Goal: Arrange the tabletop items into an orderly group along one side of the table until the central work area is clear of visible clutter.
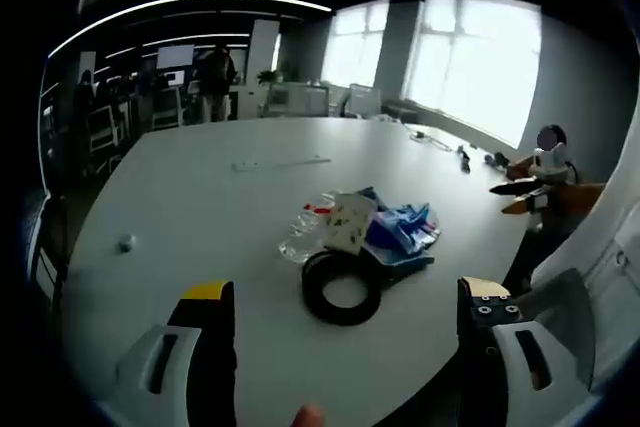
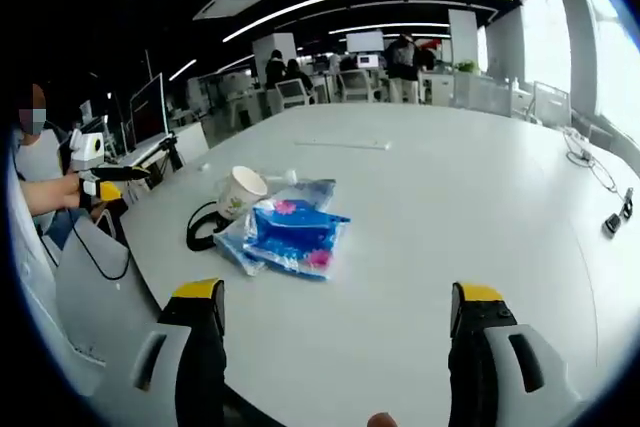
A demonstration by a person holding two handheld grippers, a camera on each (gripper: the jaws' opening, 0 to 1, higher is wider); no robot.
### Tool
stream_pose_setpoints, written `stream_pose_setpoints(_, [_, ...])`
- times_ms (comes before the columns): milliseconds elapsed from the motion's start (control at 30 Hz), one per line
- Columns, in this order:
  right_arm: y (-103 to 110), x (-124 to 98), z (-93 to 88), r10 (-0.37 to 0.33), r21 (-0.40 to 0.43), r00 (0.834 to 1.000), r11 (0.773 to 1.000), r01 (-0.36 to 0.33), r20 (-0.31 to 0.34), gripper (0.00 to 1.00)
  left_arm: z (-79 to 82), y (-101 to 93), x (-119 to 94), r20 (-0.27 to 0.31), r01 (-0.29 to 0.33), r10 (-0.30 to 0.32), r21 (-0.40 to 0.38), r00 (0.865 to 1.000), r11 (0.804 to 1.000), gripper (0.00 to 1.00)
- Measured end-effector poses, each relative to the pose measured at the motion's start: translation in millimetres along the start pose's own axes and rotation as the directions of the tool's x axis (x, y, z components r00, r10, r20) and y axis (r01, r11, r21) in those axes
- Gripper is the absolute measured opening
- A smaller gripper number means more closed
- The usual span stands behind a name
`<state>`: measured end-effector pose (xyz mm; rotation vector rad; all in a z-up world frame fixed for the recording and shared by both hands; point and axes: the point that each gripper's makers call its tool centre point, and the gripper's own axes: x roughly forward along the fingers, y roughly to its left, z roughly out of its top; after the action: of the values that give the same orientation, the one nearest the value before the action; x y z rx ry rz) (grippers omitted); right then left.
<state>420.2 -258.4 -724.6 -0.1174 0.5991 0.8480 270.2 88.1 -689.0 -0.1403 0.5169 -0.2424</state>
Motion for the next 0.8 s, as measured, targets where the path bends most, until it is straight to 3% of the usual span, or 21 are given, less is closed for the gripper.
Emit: stream_pose_setpoints(800, [4.8, 0.2, -6.0, 0.006, 0.005, 1.0, 1.0, -0.005, -0.015, 0.9, -5.5, 1.2, -2.7, -0.015, 0.004, -0.004, -0.004, 1.0, 1.0, 0.89])
